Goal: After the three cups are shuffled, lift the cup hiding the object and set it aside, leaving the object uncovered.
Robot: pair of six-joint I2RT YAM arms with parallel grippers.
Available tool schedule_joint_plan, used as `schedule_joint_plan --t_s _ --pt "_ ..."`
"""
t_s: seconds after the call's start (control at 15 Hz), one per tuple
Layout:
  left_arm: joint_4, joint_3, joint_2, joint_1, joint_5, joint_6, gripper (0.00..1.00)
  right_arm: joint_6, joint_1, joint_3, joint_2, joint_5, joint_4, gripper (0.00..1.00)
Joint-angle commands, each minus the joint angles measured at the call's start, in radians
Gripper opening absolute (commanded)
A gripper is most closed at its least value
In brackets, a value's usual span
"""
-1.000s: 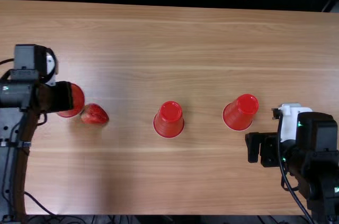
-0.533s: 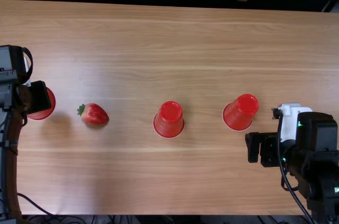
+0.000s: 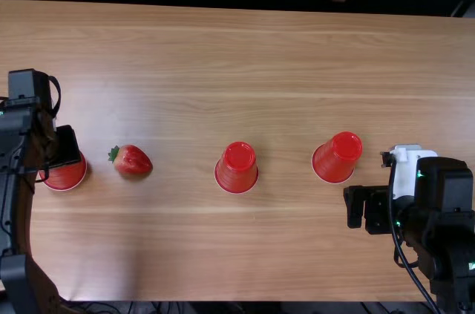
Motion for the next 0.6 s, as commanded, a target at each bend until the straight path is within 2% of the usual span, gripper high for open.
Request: schedule_joint_plan --t_s 0.0,0.07,0.13,0.2,0.27,0.33,0.53 --pt "-0.001 -0.016 0.039 0.004 -0.013 -0.003 0.16 0.000 0.009 -0.001 -0.008 -0.010 0.002 1.00" --pt "-0.001 -0.017 0.041 0.004 -0.014 -0.003 0.19 0.000 0.009 -0.001 -0.008 -0.010 0.002 1.00" --pt "-0.001 -0.019 0.042 0.003 -0.014 -0.003 0.29 0.000 0.009 0.000 -0.008 -0.010 0.002 1.00" --pt "-0.001 -0.024 0.042 0.003 -0.013 -0.003 0.49 0.000 0.009 0.000 -0.008 -0.010 0.000 1.00" --pt "-0.001 -0.022 0.042 0.003 -0.009 -0.005 0.83 0.000 0.009 0.000 -0.008 -0.010 0.000 1.00" --pt "-0.001 -0.022 0.042 0.004 -0.011 -0.005 1.00 0.000 0.009 0.000 -0.008 -0.010 0.002 1.00" --pt "-0.018 -0.017 0.027 0.004 -0.009 -0.005 1.00 0.000 0.009 0.000 -0.008 -0.010 0.000 1.00"
